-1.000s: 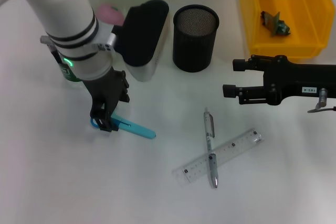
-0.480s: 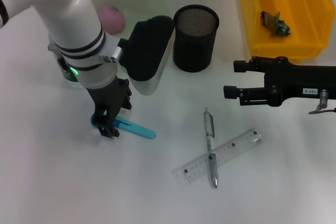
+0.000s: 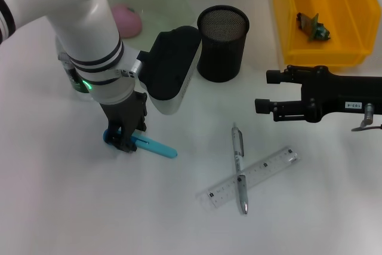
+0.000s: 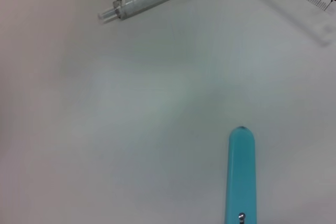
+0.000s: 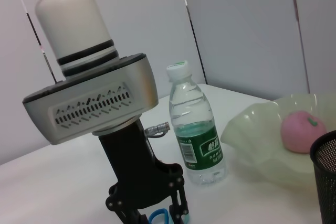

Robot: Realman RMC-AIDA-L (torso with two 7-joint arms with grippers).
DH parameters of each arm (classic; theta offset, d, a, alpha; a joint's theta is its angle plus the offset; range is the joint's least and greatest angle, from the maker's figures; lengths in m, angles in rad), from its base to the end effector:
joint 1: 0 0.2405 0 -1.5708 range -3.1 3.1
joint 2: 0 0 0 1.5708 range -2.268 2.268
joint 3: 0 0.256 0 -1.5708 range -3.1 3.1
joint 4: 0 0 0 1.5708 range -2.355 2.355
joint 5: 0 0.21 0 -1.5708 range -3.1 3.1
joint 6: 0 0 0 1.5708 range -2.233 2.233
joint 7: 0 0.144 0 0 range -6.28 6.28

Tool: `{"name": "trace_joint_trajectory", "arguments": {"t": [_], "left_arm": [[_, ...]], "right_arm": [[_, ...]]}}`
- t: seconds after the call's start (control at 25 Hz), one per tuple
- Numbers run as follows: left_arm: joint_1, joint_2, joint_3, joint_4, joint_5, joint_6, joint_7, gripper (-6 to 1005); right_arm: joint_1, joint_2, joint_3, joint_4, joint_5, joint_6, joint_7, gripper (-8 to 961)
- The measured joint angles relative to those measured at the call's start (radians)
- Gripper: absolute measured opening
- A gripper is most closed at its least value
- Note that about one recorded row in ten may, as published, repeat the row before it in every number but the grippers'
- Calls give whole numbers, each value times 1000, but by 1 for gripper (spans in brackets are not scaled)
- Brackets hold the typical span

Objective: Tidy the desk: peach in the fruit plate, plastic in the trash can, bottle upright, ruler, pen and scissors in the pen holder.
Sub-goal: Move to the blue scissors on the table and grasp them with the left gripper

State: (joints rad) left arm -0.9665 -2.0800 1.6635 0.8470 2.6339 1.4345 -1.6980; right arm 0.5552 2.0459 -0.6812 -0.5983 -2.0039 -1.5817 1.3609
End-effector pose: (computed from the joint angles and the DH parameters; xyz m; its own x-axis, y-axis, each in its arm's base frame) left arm -0.1593 0.3762 -0.0715 0.6728 -0.3721 -0.6395 -0.3164 -0.9260 0.2059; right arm 0.2618 0.3318 0.0025 0.7940 -0.3380 -0.5052 -0.4475 -0.8876 -0.1094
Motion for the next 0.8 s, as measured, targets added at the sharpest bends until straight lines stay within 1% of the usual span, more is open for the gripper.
{"name": "trace_joint_trajectory", "arguments": {"t": [0.2,0.8], "left_arm": [[-4,0,2,0,0,-1,-1,411],[-9,0,18,-20,-8,-16,6,406]], "right_arm": [[0,0,-2,0,0,0,0,834],[1,-3,-5,0,0,0,-2,833]]}}
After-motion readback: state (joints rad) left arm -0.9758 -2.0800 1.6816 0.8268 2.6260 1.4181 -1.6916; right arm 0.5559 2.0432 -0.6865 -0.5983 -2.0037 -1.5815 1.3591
